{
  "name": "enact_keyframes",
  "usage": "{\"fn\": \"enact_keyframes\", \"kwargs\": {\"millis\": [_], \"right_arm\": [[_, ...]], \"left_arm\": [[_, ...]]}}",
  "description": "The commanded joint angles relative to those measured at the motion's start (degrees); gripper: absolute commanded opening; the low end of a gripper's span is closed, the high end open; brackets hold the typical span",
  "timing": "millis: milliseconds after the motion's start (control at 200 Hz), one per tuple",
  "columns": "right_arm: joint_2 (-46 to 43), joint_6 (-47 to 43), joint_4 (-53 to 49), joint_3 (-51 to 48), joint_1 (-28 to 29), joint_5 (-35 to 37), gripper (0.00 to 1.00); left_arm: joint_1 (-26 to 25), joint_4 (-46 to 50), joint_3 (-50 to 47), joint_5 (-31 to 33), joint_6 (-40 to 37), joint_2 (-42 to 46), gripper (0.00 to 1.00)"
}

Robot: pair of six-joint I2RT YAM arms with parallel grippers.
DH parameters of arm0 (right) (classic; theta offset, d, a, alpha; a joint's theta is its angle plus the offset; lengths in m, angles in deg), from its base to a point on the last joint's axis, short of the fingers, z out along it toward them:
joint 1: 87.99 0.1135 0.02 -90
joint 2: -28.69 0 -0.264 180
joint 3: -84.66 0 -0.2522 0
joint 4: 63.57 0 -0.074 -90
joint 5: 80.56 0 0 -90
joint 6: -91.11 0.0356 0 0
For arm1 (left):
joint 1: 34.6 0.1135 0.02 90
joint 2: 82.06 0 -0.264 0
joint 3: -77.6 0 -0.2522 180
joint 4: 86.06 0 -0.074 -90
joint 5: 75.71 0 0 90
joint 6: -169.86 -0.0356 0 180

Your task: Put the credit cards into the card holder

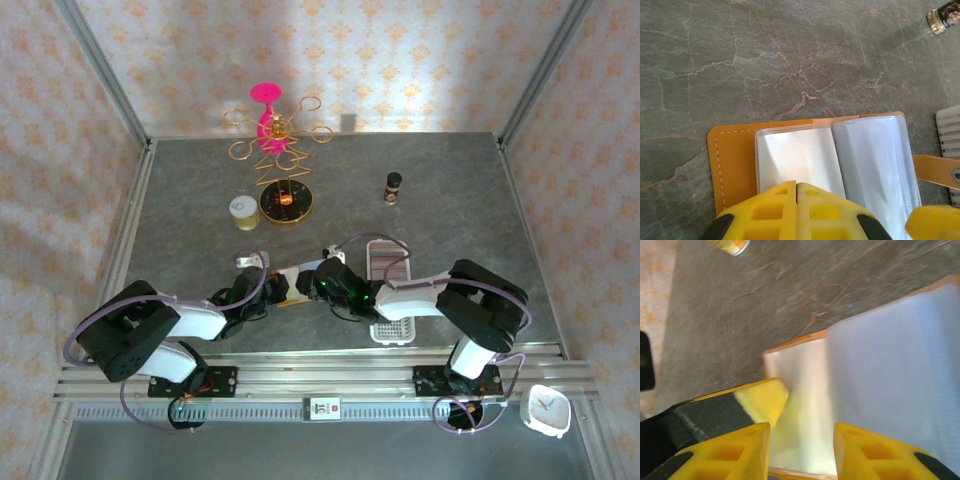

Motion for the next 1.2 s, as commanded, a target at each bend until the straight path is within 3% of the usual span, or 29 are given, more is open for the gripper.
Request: {"fn": "enact_keyframes", "kwargs": {"millis": [0,395,1196], "right_arm": [[-3.0,-1.4,-7.9,1.7,0.1,7.0,0.39],[-1.6,-1.9,-16.6,2.7,0.1,12.4,0.41],[-0.5,-3.3,-10.1,2.7,1.0,6.1,0.43]], "left_arm": [[0.5,-0.1,-0.5,-0.7,-0.7,-0.6,0.03],[0.5,-0.7,-0.7,-1.2,-1.8,-0.2,0.04],[0.5,-2.7,-1.7,-1.9,-1.3,-0.9,0.04]]}}
